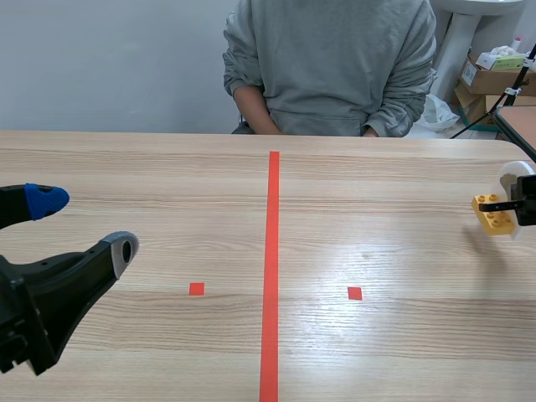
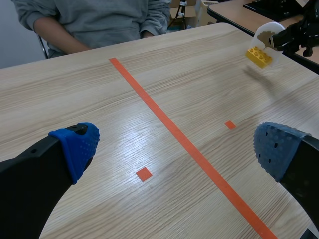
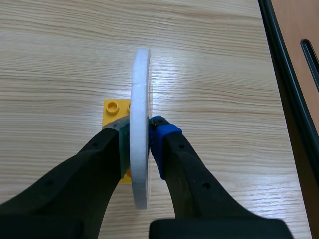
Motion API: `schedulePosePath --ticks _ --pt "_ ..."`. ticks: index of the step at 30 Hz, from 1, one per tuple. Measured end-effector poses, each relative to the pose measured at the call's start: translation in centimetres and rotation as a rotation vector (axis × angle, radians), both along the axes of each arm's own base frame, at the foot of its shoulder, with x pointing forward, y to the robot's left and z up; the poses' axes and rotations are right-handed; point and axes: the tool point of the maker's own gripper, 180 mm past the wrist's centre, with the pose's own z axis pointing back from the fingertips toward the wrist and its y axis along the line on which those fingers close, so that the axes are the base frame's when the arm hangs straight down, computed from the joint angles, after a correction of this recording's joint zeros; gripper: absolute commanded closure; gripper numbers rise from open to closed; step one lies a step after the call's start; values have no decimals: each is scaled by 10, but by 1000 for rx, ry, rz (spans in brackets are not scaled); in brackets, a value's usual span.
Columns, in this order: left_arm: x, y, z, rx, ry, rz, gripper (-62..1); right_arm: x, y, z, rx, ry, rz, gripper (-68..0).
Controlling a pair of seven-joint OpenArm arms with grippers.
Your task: Do the leaf sorting experiment
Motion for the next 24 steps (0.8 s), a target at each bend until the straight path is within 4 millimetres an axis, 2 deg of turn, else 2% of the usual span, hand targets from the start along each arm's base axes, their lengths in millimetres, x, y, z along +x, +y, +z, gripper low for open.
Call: schedulePosePath --ticks 6,12,16,24 --pt "0 0 1 -2 -3 0 -623 -4 -7 -16 22 29 -32 -22" --pt "0 0 1 -2 -3 0 -623 -10 3 -35 48 53 -56 -38" --pt "0 0 1 -2 -3 0 -623 -9 7 -36 52 47 -52 -43" --pt "0 0 1 -2 -3 0 -623 -9 13 -40 61 56 -48 -235"
